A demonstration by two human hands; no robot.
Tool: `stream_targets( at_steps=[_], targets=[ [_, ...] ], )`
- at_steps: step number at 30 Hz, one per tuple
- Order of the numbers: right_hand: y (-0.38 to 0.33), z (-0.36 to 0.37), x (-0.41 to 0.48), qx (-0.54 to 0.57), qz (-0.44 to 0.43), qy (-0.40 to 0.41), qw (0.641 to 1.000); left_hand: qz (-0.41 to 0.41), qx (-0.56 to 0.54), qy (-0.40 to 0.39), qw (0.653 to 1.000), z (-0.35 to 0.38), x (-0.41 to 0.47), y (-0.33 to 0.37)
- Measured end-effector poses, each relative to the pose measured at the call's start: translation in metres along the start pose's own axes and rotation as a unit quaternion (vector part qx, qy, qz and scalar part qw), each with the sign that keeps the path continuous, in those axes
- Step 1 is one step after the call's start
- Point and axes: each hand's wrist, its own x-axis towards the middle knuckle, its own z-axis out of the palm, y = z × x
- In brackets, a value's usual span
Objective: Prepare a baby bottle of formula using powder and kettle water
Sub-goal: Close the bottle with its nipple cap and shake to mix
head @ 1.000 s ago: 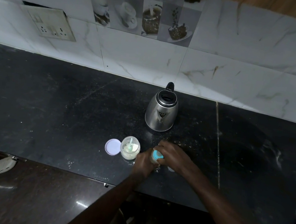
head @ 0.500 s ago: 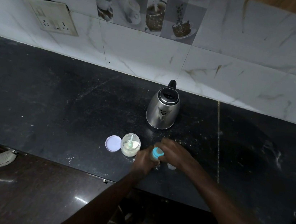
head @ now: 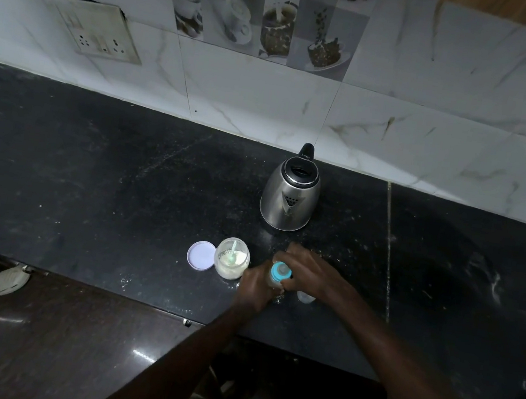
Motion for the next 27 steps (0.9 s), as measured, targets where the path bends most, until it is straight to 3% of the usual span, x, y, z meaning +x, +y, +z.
stream_targets(
  at_steps=[3,10,16,24,27],
  targets=[
    [-0.002,0.002,0.001,0.01,0.015,0.006,1.0,0.0,-0.004,0.005,1.0,-0.001,-0.001,0.0],
    [-0.006,0.004,0.007,-0.088,0.083,0.035,0.992,0.017,0.017,0.007,1.0,0.0,0.003,0.0],
    [0.002,0.002,0.001,-0.05,-0.02,-0.009,0.999,0.012,0.01,0.004,1.0,0.0,-0.001,-0.002],
    [-0.017,0.0,0.009,-0.124,0.052,0.004,0.991,0.01,0.026,0.009,1.0,0.001,0.001,0.0],
    [-0.017,0.001,0.008,-0.095,0.032,-0.018,0.995,0.01,0.016,0.007,1.0,0.001,0.002,-0.002]
  ],
)
